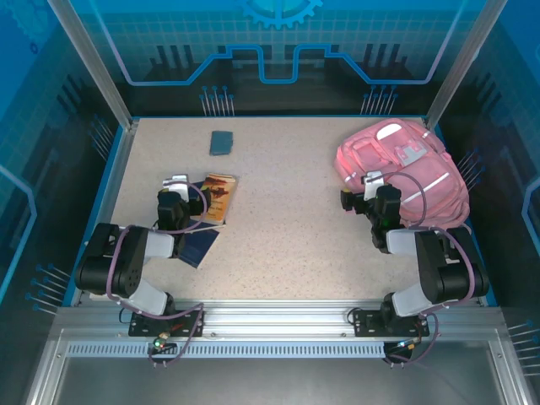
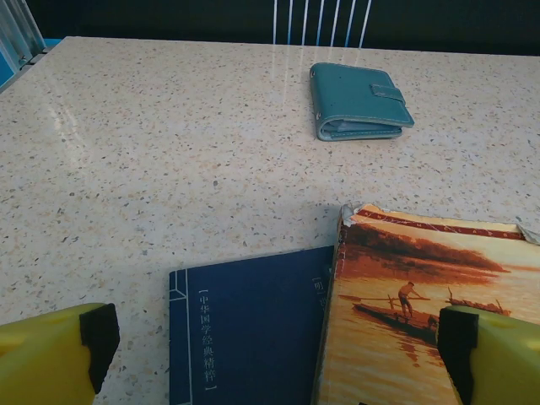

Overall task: Pack the student bag
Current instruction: Move the student bag to the top-center of the table.

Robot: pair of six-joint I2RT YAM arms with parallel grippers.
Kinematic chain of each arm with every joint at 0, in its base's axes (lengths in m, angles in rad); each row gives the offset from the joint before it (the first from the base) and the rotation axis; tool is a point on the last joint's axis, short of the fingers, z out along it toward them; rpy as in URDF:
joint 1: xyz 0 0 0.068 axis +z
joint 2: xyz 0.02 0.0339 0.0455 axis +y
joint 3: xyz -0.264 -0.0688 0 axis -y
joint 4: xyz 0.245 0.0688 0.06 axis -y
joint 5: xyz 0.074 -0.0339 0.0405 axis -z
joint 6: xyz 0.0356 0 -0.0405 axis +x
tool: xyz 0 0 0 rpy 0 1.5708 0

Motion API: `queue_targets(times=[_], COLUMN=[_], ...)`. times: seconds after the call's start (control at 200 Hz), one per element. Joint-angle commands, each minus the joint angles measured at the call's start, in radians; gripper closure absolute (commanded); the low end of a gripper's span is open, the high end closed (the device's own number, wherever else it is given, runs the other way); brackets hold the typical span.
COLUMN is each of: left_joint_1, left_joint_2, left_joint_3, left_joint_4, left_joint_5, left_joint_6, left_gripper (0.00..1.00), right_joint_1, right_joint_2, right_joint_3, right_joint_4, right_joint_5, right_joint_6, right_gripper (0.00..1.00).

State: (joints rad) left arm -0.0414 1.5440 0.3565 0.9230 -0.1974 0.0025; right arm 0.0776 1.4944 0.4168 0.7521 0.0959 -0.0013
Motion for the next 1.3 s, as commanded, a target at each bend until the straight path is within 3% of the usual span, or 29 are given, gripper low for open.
queue_targets(times=[0.0, 0.895, 1.051, 1.211, 1.296], left_joint_1=[0.002, 0.015, 0.016, 0.012, 0.005], left_joint_2=[0.011, 0.004, -0.095, -0.281, -0.395], left_joint_3=[0.013, 0.011, -0.004, 0.045, 0.116], left_joint_4=[0.023, 0.027, -0.035, -0.254, -0.437], left_joint_5=[0.026, 0.031, 0.015, -0.001, 0.022], left_joint_6=[0.008, -0.003, -0.01, -0.029, -0.082], left_gripper=[0.01, 0.01, 0.01, 0.01, 0.01], right_joint_1=[-0.013, -0.015, -0.014, -0.006, -0.012], right_joint_2=[0.009, 0.007, -0.115, -0.243, -0.253], right_joint_3=[0.013, 0.016, 0.122, 0.24, 0.376], right_joint_4=[0.006, 0.003, -0.272, -0.573, -0.84], right_joint_5=[-0.009, -0.019, -0.014, 0.032, 0.067], right_joint_6=[-0.002, -0.001, 0.0, 0.087, 0.214], right_gripper=[0.0, 0.0, 0.0, 0.0, 0.0])
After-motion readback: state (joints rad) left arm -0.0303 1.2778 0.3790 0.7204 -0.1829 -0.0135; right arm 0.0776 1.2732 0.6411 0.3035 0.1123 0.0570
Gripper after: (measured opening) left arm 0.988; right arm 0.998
